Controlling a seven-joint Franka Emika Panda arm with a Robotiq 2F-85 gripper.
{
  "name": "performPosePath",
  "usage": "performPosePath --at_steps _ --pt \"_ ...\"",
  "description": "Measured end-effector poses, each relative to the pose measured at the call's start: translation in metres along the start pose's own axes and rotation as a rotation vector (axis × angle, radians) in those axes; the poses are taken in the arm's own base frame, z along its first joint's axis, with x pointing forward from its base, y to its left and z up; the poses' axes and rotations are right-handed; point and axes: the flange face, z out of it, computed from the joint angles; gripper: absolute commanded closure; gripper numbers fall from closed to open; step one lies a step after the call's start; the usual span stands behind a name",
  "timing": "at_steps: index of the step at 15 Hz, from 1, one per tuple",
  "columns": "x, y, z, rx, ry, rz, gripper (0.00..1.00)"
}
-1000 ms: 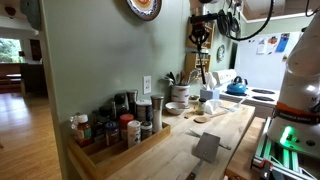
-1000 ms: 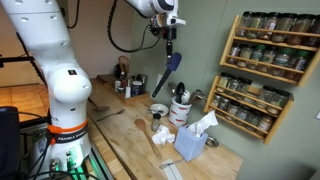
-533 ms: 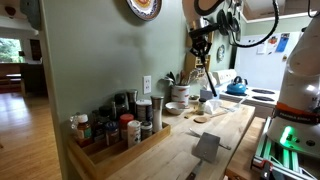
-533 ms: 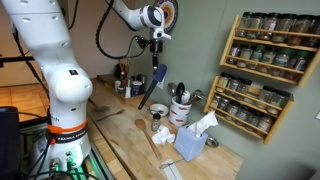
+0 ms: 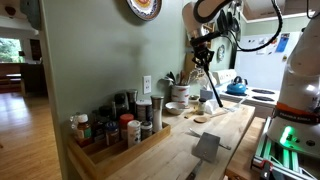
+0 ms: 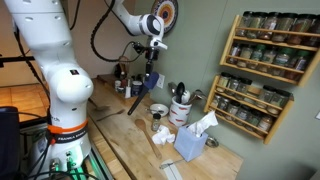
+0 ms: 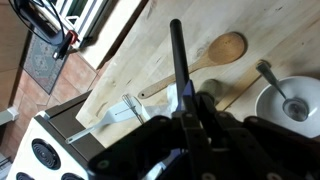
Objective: Move the silicon spatula from the utensil holder to the table
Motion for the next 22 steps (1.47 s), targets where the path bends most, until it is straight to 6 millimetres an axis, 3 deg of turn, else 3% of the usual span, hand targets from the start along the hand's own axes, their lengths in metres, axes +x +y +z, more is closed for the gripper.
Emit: performPosePath --at_steps 3,5,10,15,18,22 --pt "0.000 -0.001 0.000 0.000 -0.002 -0.005 0.97" --pt "-0.007 -0.013 0.005 -0.014 -0.004 -0.038 0.97" --pt "-0.065 -0.064 0.033 -0.101 0.003 -0.170 0.97" --pt "-0.113 -0.100 0.065 -0.183 0.010 -0.197 0.97" --pt "-0.122 -0.121 0.087 -0.230 0.008 -0.158 0.97" --pt "-0.120 -0.149 0.115 -0.283 -0.006 -0.112 0.97"
